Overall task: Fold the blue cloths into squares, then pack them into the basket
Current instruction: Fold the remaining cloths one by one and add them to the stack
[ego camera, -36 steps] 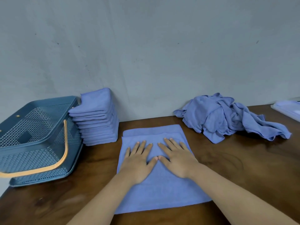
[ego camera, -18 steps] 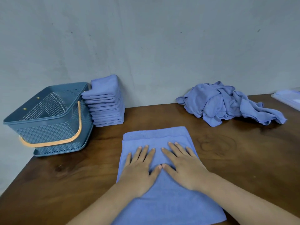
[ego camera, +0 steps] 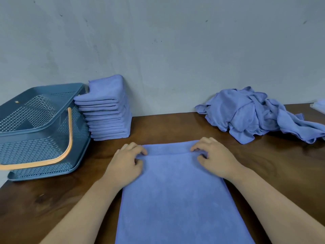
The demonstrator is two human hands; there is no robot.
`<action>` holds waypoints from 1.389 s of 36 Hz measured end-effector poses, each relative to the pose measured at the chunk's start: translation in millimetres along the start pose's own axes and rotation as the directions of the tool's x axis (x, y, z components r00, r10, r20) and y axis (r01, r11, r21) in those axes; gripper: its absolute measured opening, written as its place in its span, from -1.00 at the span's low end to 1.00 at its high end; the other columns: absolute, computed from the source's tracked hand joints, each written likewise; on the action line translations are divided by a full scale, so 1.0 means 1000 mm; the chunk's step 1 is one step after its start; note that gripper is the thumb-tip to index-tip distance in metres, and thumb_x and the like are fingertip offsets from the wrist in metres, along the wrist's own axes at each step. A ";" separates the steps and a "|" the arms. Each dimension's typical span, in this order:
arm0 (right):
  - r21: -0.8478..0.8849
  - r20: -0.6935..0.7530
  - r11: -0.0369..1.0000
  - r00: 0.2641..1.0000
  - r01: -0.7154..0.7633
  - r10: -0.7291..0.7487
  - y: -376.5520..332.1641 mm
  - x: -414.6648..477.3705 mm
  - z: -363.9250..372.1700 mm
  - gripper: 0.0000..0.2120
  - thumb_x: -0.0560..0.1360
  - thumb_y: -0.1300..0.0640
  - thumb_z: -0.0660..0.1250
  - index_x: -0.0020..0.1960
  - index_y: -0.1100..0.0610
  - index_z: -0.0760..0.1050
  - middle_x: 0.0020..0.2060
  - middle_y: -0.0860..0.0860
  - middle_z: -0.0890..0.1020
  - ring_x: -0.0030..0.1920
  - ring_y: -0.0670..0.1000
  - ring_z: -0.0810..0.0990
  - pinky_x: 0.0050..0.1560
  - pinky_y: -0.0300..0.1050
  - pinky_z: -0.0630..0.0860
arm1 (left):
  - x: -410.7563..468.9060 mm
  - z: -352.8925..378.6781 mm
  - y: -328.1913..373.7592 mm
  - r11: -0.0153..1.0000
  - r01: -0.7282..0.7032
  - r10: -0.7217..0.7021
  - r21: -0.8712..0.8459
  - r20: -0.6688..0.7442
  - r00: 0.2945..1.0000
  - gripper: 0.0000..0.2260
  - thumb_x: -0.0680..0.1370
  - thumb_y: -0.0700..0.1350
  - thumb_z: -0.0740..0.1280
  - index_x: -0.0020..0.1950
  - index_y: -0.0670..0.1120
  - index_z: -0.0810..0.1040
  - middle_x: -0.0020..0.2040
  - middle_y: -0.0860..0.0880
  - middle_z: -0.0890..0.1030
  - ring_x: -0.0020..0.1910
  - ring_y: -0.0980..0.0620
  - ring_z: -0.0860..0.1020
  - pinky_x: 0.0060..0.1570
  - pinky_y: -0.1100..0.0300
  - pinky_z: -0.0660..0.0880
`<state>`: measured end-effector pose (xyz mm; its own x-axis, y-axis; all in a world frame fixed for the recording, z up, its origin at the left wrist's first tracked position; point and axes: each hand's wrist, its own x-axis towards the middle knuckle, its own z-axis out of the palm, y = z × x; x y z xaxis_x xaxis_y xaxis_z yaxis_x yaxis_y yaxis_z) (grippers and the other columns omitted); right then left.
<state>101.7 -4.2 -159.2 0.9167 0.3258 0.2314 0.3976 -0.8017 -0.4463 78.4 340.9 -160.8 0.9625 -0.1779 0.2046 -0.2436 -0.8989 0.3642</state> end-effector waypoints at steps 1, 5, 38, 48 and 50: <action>-0.004 -0.008 1.000 1.000 -0.013 0.013 0.002 0.000 0.001 -0.69 0.47 0.09 0.26 0.13 -0.17 0.62 -0.02 -0.28 0.53 -0.01 -0.16 0.45 -0.01 -0.06 0.53 | 0.000 0.000 -0.004 1.000 0.011 -0.011 -0.011 -0.017 1.000 -0.66 0.43 -0.06 0.18 0.12 0.21 0.58 0.04 0.27 0.50 0.05 0.17 0.45 0.08 0.14 0.39; -0.092 -0.038 0.993 0.996 -0.079 0.075 0.003 -0.003 0.000 -0.73 0.40 -0.09 0.13 0.04 -0.17 0.50 -0.09 -0.24 0.48 -0.07 -0.11 0.44 -0.13 -0.06 0.53 | 0.001 0.001 -0.012 0.999 0.013 -0.016 -0.038 -0.073 0.997 -0.71 0.40 -0.01 0.15 0.03 0.20 0.56 -0.04 0.26 0.50 0.01 0.16 0.46 0.04 0.07 0.49; 0.316 -0.134 0.926 0.957 -0.206 0.259 0.013 0.005 0.007 -0.80 0.59 0.25 0.36 -0.03 -0.06 0.53 -0.32 -0.07 0.61 -0.42 -0.11 0.43 -0.38 -0.27 0.37 | 0.012 0.003 -0.007 0.825 0.307 -0.420 -0.475 -0.150 0.895 -0.75 0.57 -0.23 0.37 0.11 0.11 0.50 -0.09 0.04 0.64 -0.24 0.11 0.56 -0.22 0.15 0.45; 0.312 -0.161 0.935 0.961 -0.168 0.226 0.020 0.006 0.017 -0.63 0.58 0.30 0.37 -0.12 -0.18 0.66 -0.13 -0.20 0.62 -0.13 -0.09 0.60 -0.13 -0.27 0.48 | 0.015 0.005 -0.009 0.856 0.246 -0.399 -0.455 -0.276 0.875 -0.83 0.63 -0.15 0.41 -0.04 0.07 0.46 -0.13 0.11 0.66 -0.09 0.18 0.61 -0.15 0.38 0.41; 0.332 -0.169 0.930 0.960 -0.159 0.224 0.020 0.006 0.016 -0.62 0.58 0.32 0.36 -0.10 -0.17 0.67 -0.13 -0.22 0.62 -0.14 -0.10 0.60 -0.16 -0.36 0.45 | 0.015 0.008 -0.008 0.879 0.260 -0.378 -0.400 -0.252 0.891 -0.84 0.62 -0.17 0.40 -0.06 0.05 0.48 -0.13 0.08 0.66 -0.12 0.23 0.58 -0.20 0.46 0.39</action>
<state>115.7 -10.2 -180.9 0.9622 0.0486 0.2678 0.2375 -0.6304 -0.7390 95.8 342.5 -167.7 0.9197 0.2818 0.2735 -0.0119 -0.6762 0.7366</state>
